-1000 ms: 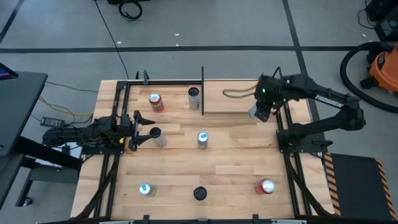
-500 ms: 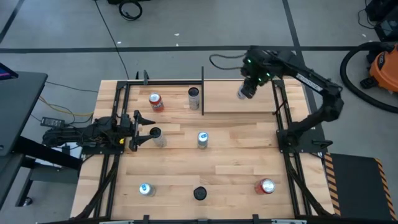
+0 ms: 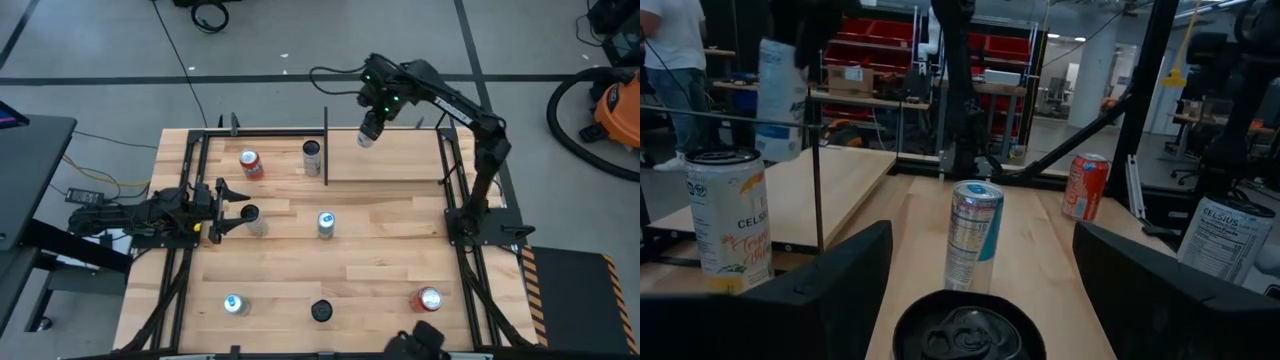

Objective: Place canned beverage on shelf
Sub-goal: Put the white blue right soda can on the shelf

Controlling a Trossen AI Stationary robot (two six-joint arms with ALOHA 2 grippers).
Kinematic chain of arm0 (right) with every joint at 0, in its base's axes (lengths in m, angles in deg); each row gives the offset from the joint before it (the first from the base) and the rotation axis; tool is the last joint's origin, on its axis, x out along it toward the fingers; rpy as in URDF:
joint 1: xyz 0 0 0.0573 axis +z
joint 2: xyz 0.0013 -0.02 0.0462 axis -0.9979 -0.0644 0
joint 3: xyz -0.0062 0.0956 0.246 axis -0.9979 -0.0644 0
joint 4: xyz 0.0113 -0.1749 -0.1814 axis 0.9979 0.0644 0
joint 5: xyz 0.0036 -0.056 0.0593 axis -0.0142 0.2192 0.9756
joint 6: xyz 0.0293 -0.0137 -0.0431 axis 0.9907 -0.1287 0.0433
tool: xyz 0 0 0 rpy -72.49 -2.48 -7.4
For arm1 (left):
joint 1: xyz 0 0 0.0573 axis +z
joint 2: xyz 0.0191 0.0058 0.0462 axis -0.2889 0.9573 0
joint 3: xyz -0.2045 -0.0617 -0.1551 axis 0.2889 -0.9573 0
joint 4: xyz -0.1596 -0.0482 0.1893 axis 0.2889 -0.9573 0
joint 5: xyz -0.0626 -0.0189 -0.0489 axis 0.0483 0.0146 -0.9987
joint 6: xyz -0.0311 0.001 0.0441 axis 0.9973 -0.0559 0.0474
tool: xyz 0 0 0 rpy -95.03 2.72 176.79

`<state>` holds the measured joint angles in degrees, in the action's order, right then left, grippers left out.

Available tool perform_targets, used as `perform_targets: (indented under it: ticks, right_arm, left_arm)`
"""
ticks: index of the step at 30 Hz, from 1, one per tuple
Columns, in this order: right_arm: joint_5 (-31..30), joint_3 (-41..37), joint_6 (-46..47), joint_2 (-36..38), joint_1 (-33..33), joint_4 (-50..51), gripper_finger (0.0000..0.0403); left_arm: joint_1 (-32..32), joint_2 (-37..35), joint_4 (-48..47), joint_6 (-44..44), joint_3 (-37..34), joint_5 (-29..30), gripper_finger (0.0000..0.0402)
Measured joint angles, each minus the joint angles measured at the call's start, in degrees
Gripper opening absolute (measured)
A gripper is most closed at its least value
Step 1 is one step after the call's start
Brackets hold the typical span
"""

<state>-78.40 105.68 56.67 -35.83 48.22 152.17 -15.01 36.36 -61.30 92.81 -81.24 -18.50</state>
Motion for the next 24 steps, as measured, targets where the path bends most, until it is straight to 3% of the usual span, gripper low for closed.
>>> perform_targets:
  ticks: [9, 24]
  right_arm:
    - [1.31, 3.51, -1.97, -6.09, 0.87, -4.12, 0.027]
    - [2.86, 3.6, -2.84, -8.99, 1.76, -9.86, 0.027]
  left_arm:
    - [-0.01, -0.01, 0.0, 0.34, 0.0, 0.0, 0.0314]
    - [0.0, -0.01, -0.02, 0.28, -0.01, -0.02, 0.0314]
